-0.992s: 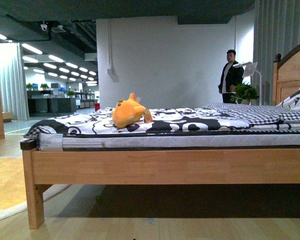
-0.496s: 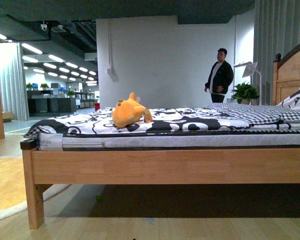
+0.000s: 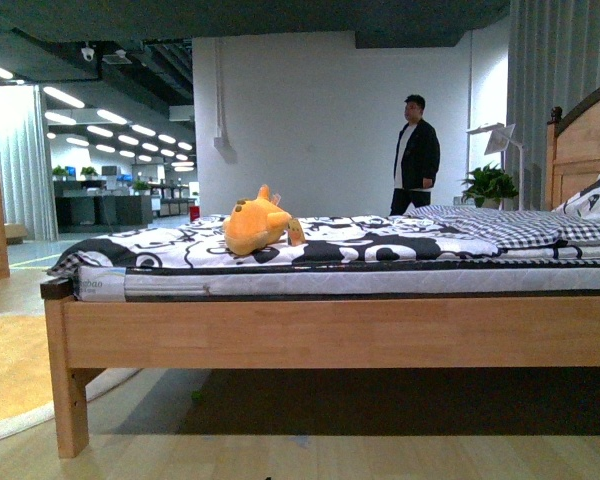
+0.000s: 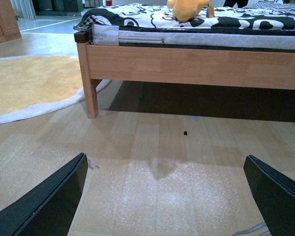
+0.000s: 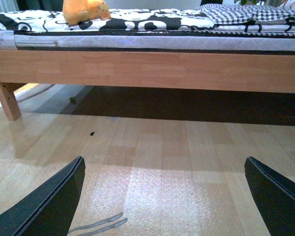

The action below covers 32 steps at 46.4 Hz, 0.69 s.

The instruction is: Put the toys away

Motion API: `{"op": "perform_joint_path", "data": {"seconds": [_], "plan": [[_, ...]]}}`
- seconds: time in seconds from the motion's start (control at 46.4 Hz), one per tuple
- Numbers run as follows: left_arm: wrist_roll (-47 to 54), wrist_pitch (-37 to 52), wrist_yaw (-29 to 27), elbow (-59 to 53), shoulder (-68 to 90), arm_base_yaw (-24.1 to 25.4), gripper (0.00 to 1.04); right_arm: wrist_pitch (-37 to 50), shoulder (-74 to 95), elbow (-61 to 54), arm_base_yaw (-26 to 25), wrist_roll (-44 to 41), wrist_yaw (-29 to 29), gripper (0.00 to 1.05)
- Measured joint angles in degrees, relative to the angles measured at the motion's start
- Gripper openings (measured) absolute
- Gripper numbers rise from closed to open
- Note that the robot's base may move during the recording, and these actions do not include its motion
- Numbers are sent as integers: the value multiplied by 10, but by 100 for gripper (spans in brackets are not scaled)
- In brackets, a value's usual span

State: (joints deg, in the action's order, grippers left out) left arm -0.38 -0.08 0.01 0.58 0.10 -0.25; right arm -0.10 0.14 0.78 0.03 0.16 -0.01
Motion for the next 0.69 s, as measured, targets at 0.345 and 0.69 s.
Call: {"op": "perform_joint_path", "data": {"seconds": [0.345, 0.69], "plan": [[0, 0, 0, 0, 0, 0, 99, 0, 0, 0, 0, 0, 0, 98], [0, 0, 0, 0, 0, 0, 99, 0, 0, 0, 0, 0, 0, 98]]}}
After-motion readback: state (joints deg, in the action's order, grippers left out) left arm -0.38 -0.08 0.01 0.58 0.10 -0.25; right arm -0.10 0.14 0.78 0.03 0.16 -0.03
